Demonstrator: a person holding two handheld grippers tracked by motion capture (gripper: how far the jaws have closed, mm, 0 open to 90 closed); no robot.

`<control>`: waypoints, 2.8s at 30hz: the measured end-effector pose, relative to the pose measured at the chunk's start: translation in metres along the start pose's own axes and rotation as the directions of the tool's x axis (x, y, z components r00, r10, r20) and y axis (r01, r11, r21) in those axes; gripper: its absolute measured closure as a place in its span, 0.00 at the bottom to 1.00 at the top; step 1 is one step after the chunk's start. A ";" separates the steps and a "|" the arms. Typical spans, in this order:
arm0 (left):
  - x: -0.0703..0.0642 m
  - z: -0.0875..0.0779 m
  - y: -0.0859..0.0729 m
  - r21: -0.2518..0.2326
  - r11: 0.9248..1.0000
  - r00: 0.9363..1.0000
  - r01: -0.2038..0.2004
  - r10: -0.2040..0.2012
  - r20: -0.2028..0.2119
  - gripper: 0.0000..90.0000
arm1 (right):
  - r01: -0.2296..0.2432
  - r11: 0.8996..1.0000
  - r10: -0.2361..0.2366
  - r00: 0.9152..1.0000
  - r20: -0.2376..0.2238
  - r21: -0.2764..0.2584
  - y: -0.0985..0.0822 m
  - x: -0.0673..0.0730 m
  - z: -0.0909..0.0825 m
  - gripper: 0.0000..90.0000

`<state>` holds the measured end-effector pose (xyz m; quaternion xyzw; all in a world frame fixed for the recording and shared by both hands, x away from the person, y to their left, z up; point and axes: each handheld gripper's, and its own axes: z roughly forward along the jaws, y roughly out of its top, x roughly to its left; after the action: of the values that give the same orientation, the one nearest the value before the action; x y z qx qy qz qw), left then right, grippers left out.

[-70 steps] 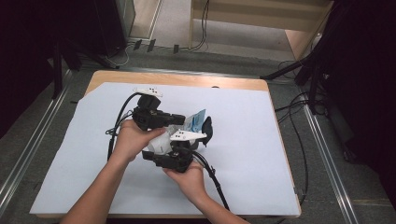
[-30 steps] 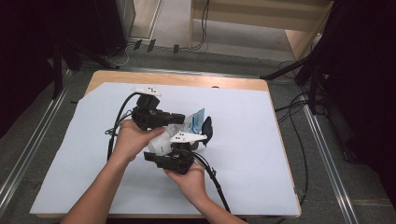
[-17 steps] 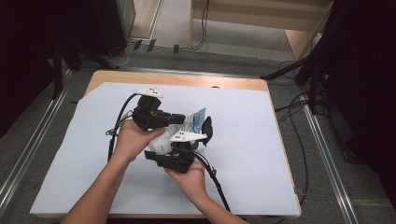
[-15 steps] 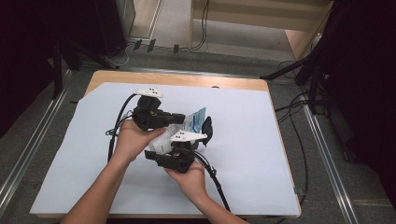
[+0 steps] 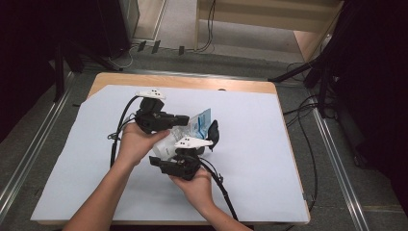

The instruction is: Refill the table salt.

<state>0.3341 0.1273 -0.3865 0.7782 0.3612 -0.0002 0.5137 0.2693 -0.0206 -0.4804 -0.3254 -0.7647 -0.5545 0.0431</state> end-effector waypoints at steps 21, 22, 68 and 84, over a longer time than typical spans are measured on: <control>0.004 0.001 0.000 0.042 0.999 0.999 0.029 -0.027 -0.032 1.00 | -0.053 0.999 0.053 0.999 0.010 -0.008 -0.001 0.004 0.003 0.68; 0.004 0.000 0.000 0.044 0.999 0.999 0.032 -0.030 -0.033 1.00 | -0.059 0.998 0.059 0.998 0.005 -0.010 -0.001 0.004 0.003 0.68; 0.000 0.002 0.008 0.099 0.995 0.998 0.005 0.001 -0.064 1.00 | -0.057 0.998 0.057 0.998 -0.009 -0.004 0.002 0.004 0.005 0.69; 0.002 0.004 0.007 0.093 0.996 0.999 0.007 -0.002 -0.048 1.00 | -0.060 0.998 0.060 0.998 -0.009 0.008 0.002 0.002 0.005 0.70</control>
<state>0.3405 0.1239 -0.3832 0.8003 0.3748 0.0006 0.4681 0.2704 -0.0153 -0.4792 -0.3458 -0.7564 -0.5515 0.0645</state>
